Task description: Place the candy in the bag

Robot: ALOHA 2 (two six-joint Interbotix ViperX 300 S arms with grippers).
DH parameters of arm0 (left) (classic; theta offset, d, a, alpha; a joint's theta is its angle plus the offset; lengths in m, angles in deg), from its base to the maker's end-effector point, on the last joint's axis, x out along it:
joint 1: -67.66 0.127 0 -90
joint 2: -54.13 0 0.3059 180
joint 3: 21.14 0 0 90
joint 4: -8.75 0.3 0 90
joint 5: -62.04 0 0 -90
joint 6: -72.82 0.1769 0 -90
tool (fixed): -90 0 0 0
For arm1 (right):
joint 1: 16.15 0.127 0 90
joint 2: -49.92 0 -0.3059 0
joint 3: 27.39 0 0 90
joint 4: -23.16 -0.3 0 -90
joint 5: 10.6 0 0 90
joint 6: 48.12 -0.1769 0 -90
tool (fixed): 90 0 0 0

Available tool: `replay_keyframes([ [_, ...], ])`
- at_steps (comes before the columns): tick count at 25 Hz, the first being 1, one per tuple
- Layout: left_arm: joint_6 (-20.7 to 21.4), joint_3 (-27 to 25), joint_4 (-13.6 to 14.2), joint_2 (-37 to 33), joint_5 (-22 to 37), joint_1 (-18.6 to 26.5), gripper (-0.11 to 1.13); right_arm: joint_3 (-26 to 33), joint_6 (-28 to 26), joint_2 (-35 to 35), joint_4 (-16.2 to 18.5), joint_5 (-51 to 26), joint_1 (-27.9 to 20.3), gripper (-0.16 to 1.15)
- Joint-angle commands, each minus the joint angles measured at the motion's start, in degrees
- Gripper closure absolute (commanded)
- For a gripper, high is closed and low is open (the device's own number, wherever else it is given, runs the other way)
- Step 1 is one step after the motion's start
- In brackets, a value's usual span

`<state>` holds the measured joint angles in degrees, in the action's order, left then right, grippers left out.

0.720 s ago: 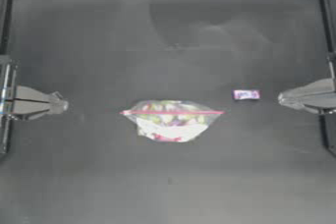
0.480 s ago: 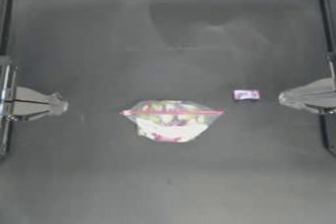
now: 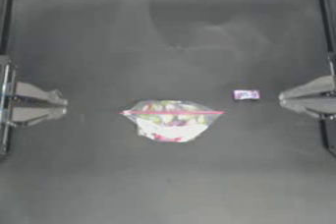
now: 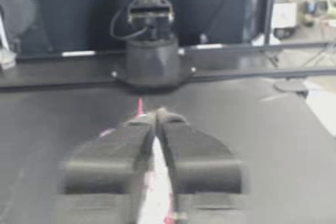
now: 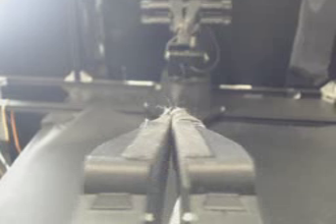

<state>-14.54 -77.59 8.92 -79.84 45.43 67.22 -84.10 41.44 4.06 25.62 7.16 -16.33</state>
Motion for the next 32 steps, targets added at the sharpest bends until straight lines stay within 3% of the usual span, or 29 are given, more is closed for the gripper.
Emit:
replay_keyframes([
  [1,-0.09,1.85,-0.09,0.62,-0.18,-0.09,-0.04,0.97,-0.09,-0.7,0.53,0.35,0.0,0.03],
  [3,-0.09,1.93,-0.09,0.62,0.0,-0.09,-0.01,1.14,-0.09,-0.7,0.26,0.35,0.0,-0.07],
  [8,-0.09,1.93,-0.18,0.62,1.32,-0.09,0.04,2.37,-0.09,-0.79,-0.62,-2.11,0.0,-0.02],
  [15,-0.26,2.02,-0.35,0.7,2.9,-0.09,0.04,11.07,-0.18,-3.16,-1.93,-17.58,-0.97,-0.01],
  [20,-0.35,2.02,-0.7,0.97,4.04,-0.09,0.04,17.93,-0.09,-9.14,-3.25,-27.69,-3.08,-0.01],
  [32,-0.35,1.58,-1.23,1.05,5.36,0.79,0.04,36.21,-0.09,-26.02,-1.93,-47.29,-3.43,-0.01],
])
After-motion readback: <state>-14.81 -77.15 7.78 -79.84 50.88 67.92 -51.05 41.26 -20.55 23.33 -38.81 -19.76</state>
